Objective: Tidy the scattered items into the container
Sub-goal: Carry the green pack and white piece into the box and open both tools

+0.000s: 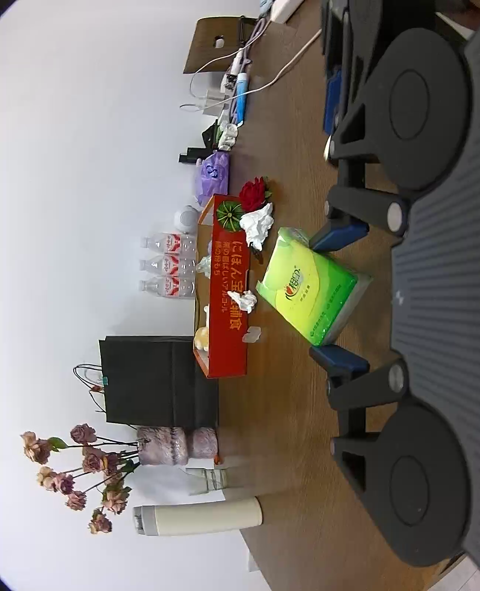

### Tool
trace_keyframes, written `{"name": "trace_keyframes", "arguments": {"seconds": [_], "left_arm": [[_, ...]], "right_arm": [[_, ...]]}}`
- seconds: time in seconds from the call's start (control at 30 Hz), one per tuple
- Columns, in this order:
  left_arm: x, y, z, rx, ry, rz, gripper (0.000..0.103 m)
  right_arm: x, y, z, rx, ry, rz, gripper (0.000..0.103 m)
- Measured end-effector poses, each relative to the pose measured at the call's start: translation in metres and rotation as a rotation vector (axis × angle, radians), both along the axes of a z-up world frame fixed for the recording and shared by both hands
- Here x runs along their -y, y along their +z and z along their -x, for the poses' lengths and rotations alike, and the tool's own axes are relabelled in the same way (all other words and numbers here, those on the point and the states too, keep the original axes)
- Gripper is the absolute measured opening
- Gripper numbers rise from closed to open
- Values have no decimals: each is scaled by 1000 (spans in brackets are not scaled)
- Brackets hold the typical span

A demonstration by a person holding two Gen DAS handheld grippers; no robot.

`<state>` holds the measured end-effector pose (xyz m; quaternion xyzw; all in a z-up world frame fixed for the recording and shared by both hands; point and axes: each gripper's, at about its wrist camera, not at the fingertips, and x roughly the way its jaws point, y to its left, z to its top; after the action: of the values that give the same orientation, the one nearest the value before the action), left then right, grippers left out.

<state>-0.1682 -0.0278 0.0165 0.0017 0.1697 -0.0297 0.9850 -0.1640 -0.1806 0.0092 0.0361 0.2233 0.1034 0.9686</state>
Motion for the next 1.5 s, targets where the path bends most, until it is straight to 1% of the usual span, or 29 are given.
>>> {"name": "trace_keyframes", "arguments": {"seconds": [0.07, 0.17, 0.4, 0.57, 0.7, 0.8, 0.87, 0.93, 1.1, 1.17, 1.27, 1.33, 1.43, 1.5], "left_arm": [[-1, -3, 2, -7, 17, -2, 56], [-3, -6, 7, -12, 30, 0, 56], [-3, -6, 10, -12, 20, -9, 56], [-4, -8, 5, -29, 23, -6, 56], [-9, 1, -7, -36, 15, 18, 56], [-15, 16, -27, -16, 21, 28, 56], [-18, 26, -48, 7, 33, 13, 56], [-22, 40, -78, 24, 36, 0, 56], [-23, 80, -165, 58, 18, -9, 56], [-21, 88, -200, 46, 15, -13, 56], [-15, 96, -260, -25, -22, 22, 56], [-6, 99, -304, -87, -40, 32, 57], [7, 97, -371, -184, -23, 75, 57], [15, 88, -407, -244, 4, 97, 57]], "right_arm": [[-5, -1, 4, 8, 13, 12, 25], [-7, 0, 11, 16, 23, 3, 25], [-7, -1, 16, 12, 21, -1, 25], [-8, -2, 13, 8, 18, -5, 25], [-5, -1, 6, 2, 17, -14, 25], [1, 7, -9, 11, 16, -24, 25], [7, 17, -25, 34, 14, -19, 25], [15, 27, -44, 59, 0, -12, 25], [34, 57, -121, 64, 18, 4, 25], [38, 70, -158, 54, 41, 15, 25], [40, 84, -212, 29, 63, 33, 25], [41, 90, -250, -2, 67, 30, 25], [43, 99, -306, -43, 61, 18, 25], [46, 104, -348, -86, 45, -4, 25]]}}
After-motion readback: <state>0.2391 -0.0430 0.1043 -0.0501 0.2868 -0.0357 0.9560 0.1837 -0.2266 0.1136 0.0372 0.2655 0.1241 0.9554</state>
